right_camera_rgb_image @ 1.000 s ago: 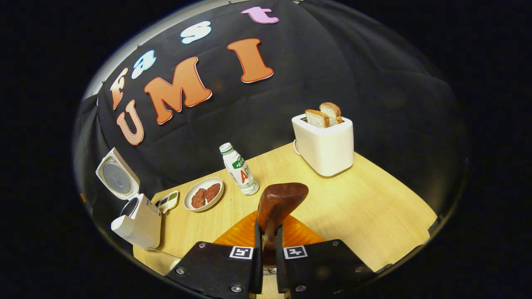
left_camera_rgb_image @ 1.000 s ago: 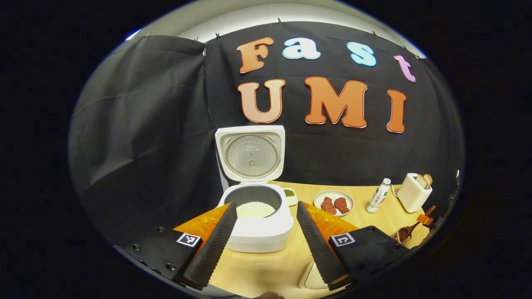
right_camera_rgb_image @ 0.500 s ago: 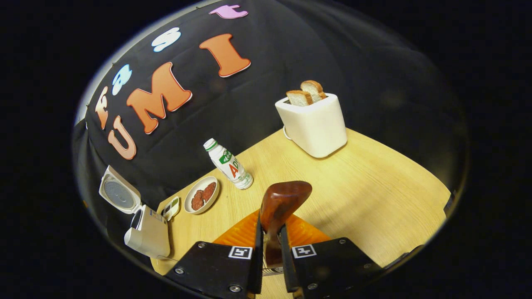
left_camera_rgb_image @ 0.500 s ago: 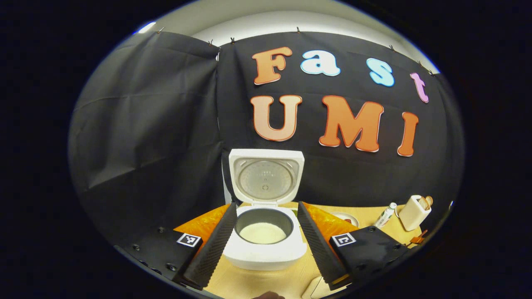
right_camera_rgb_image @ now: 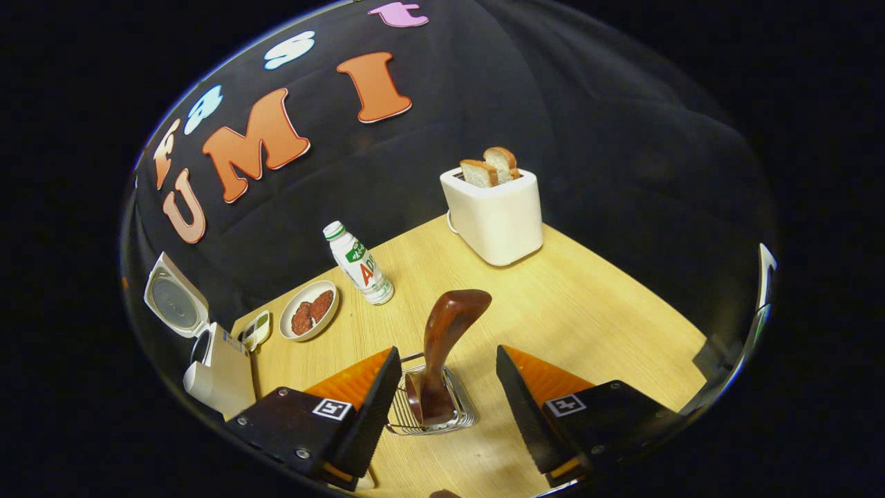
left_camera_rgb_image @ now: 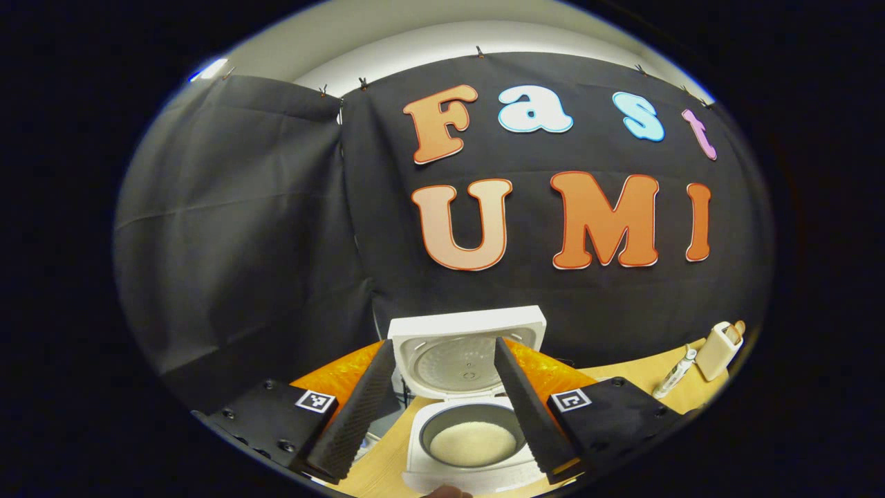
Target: Close the left gripper, press the button to open the rice cooker; take a wooden spoon from the chopstick holder with the right hand, scoop a spoonful of rice and pour it into the rice cooker, then put the wooden spoon back into the chopstick holder.
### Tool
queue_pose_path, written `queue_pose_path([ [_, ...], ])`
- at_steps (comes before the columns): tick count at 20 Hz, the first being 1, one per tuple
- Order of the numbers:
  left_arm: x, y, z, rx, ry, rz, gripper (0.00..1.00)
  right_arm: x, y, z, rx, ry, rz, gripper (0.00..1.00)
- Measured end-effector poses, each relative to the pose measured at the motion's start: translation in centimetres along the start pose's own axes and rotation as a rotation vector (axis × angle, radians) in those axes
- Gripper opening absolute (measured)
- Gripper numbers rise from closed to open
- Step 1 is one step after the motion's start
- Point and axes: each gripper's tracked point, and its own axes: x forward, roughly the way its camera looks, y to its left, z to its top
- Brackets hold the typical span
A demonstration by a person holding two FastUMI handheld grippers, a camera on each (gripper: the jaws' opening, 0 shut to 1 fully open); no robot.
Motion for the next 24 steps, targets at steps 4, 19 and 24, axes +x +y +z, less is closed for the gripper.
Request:
queue_pose_path([
  [4,6.0,0.1,2.3,-0.025,-0.013,-0.037,0.99,-4.9,-0.2,2.8,-0.025,-0.092,-0.058,0.94],
  [19,18.5,-1.5,-4.2,-0.055,0.311,-0.065,1.0,-15.4,3.0,7.7,-0.063,-0.295,-0.091,0.95],
  [24,15.4,-3.3,-7.2,-0.072,0.512,-0.14,0.98,-14.7,3.7,7.4,-0.079,-0.281,-0.042,0.95],
])
